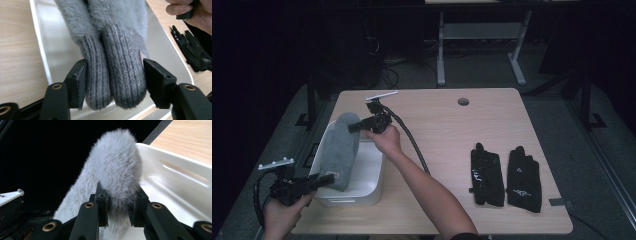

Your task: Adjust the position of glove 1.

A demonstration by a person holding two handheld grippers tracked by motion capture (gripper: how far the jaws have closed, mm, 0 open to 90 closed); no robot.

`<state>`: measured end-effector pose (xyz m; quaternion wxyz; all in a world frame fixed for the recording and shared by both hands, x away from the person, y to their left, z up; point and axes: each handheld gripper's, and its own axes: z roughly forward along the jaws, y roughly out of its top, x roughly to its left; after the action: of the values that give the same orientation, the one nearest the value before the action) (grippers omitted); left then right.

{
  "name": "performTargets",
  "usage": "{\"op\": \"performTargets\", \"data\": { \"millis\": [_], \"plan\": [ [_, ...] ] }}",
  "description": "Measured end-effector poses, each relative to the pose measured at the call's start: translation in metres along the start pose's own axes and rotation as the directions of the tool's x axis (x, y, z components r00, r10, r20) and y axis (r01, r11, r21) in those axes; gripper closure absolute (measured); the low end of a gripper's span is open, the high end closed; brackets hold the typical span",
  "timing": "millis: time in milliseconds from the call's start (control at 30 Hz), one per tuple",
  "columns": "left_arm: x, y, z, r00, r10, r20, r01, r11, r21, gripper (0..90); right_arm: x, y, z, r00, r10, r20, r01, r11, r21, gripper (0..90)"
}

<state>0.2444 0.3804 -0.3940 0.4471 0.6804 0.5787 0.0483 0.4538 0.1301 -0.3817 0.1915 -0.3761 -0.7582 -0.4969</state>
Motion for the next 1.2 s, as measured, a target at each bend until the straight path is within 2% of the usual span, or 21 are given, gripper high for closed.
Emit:
{"op": "performTargets", "data": {
  "millis": [100,200,367,467,533,633,667,733,900,1067,1200],
  "plan": [
    [-0.001,-0.002,-0.001,1.0,-0.006,-0.006,0.005,0.9998,-0.018,36.5,-0.003,-0.003,0.003,1.0,0.007,0.001,-0.007,1.0,0.01,72.9],
    [-0.003,-0.003,-0.003,0.9999,0.011,-0.005,-0.011,0.9997,-0.02,37.6,-0.005,-0.006,0.006,0.9999,0.01,0.001,-0.01,1.0,0.02,73.2],
    [-0.009,0.0,-0.004,0.9991,0.042,-0.003,-0.042,0.9988,-0.026,37.9,-0.006,-0.01,0.017,0.9992,-0.015,0.037,0.013,0.998,0.068,73.1],
    [-0.01,0.0,-0.003,0.9991,0.042,-0.003,-0.042,0.9986,-0.033,37.8,-0.003,-0.009,0.016,0.9971,-0.044,0.062,0.039,0.996,0.082,72.6],
    [-0.011,0.001,-0.002,0.999,0.045,0.001,-0.045,0.9984,-0.034,37.8,-0.002,-0.008,0.017,0.9969,-0.058,0.054,0.053,0.994,0.093,68.1],
    [-0.013,0.001,-0.002,0.9987,0.051,0.004,-0.05,0.9982,-0.032,37.8,0.0,-0.006,0.02,0.9946,-0.074,0.073,0.064,0.989,0.131,48.8],
    [-0.013,0.001,-0.002,0.9986,0.053,0.006,-0.053,0.998,-0.036,37.8,0.0,-0.006,0.02,0.9931,-0.08,0.085,0.068,0.988,0.135,47.9],
    [-0.014,0.002,-0.003,0.9983,0.059,0.007,-0.058,0.9976,-0.038,37.7,0.0,-0.005,0.019,0.9915,-0.092,0.092,0.079,0.988,0.132,46.1],
    [-0.017,0.004,-0.004,0.9975,0.07,0.011,-0.069,0.9964,-0.048,37.7,0.001,-0.001,0.011,0.9929,-0.08,0.089,0.072,0.993,0.092,46.1],
    [-0.019,0.006,-0.004,0.9968,0.079,0.012,-0.078,0.9956,-0.051,37.3,0.001,0.003,-0.002,0.9899,-0.086,0.112,0.08,0.995,0.053,47.9],
    [-0.021,0.007,-0.004,0.9962,0.086,0.014,-0.085,0.995,-0.052,37.2,0.0,0.004,-0.01,0.9918,-0.082,0.099,0.078,0.996,0.046,47.4]
  ]
}}
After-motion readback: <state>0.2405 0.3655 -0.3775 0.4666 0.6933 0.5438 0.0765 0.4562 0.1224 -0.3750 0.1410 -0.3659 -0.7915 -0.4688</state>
